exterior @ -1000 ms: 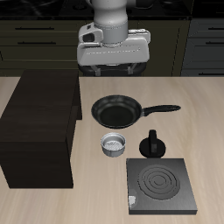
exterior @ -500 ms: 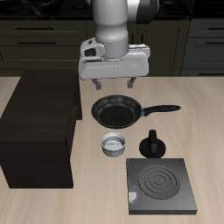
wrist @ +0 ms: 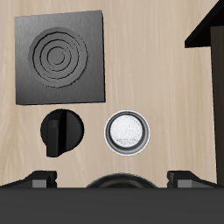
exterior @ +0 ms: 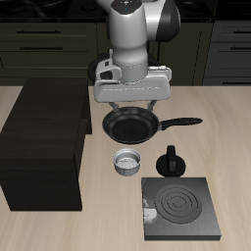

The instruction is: Place the ramekin on top of the wooden shelf

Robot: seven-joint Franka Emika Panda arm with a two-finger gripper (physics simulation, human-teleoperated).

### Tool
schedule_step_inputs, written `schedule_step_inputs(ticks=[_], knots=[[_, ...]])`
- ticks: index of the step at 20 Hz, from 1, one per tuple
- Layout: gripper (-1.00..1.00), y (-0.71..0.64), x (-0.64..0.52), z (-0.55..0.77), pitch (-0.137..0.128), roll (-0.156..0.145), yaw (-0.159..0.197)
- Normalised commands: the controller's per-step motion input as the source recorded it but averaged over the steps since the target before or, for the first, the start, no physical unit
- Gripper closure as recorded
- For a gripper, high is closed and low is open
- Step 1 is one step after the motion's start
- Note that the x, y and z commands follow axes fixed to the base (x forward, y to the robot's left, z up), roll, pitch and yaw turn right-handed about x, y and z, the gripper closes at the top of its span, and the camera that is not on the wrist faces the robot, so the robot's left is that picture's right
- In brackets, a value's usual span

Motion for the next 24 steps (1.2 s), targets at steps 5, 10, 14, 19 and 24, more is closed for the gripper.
schedule_step_inputs(ticks=[5,10,14,19,24], knots=[[-1.0,0.05,0.02,-0.17,-0.021,-0.016,0.003],[-1.0,-0.03,0.1,-0.22,0.001,-0.012,-0.003],[-1.0,-0.05,0.05,-0.29,0.039,-0.01,-0.02],[-1.0,0.06,-0.1,-0.23,-0.019,-0.006,0.02],[-1.0,0.04,-0.06,-0.22,0.003,0.0,0.017]])
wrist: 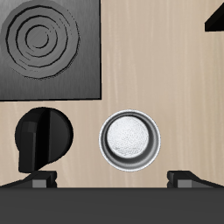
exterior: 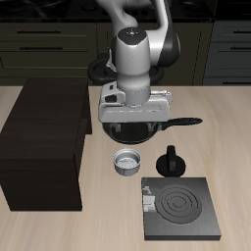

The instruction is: Place the ramekin on top of the wooden shelf

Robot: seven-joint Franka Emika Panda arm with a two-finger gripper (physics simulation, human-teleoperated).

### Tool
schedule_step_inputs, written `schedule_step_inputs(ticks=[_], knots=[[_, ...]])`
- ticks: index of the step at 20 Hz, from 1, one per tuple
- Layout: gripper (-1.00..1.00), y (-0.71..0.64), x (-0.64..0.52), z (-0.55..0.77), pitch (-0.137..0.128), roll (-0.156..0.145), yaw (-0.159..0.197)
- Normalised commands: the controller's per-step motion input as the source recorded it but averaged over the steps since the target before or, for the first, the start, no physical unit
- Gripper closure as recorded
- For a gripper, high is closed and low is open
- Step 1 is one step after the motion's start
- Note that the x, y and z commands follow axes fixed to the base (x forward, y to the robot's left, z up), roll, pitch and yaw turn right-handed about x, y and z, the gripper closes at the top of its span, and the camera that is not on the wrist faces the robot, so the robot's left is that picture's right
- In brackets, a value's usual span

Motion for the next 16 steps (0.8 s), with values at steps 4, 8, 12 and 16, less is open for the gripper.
schedule_step_inputs(ticks=[4,8,12,16], knots=[[-1.0,-0.02,0.09,-0.31,0.036,0.006,0.022],[-1.0,0.04,0.07,-0.15,-0.001,-0.001,0.031],[-1.0,0.07,0.07,-0.23,0.03,-0.008,0.021],[-1.0,0.13,0.01,-0.15,-0.012,0.017,0.03]])
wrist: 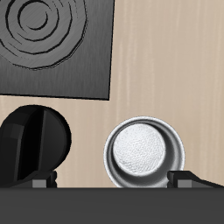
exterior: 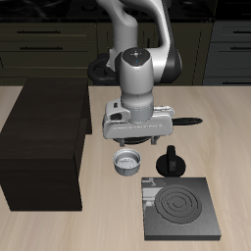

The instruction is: Place the ramekin on top of the wooden shelf

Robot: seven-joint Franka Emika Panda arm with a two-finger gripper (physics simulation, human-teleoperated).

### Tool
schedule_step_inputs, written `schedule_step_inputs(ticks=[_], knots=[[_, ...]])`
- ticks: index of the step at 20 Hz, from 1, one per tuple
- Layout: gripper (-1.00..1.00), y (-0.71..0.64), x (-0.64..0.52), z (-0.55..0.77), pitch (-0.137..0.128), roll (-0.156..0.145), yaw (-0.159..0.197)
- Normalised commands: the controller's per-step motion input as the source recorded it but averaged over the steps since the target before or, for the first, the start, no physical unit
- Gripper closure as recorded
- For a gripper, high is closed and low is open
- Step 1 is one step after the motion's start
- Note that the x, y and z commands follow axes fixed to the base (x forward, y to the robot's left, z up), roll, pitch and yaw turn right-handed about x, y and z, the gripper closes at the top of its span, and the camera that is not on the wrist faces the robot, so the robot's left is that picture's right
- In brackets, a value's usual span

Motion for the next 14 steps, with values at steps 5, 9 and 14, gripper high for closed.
schedule_step_inputs(ticks=[5,9,14], knots=[[-1.0,0.07,0.01,-0.25,0.033,0.03,-0.007],[-1.0,-0.05,0.05,-0.24,0.04,-0.01,-0.008],[-1.0,-0.04,0.06,-0.23,0.041,-0.003,-0.017]])
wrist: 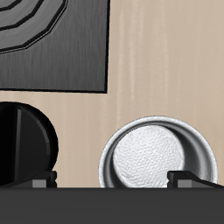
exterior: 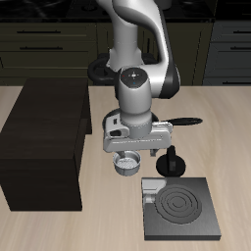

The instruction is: Place the ramekin on top of the wooden shelf

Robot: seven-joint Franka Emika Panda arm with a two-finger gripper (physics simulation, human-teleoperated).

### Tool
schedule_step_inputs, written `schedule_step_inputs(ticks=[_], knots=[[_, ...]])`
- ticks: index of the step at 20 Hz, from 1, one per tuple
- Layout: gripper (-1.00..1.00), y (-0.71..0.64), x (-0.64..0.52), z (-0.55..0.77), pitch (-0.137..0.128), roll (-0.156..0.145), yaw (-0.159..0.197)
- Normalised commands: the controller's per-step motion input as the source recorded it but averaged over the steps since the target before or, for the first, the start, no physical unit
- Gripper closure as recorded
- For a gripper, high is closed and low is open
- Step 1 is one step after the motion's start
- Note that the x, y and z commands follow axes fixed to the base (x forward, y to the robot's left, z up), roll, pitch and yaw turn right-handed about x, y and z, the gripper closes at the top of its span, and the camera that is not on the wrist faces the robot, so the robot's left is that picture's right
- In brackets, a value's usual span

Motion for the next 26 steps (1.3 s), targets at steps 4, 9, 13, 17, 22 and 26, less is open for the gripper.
schedule_step_inputs(ticks=[4,9,13,17,22,26], knots=[[-1.0,-0.02,0.05,-0.16,0.04,0.007,-0.009],[1.0,0.04,-0.04,-0.13,-0.001,0.028,0.0],[1.0,0.01,-0.04,-0.03,0.013,0.012,-0.014],[1.0,0.01,-0.06,0.02,0.004,0.031,-0.012],[1.0,0.0,-0.04,0.12,-0.035,0.002,0.025],[1.0,-0.04,-0.03,0.15,-0.024,-0.005,0.018]])
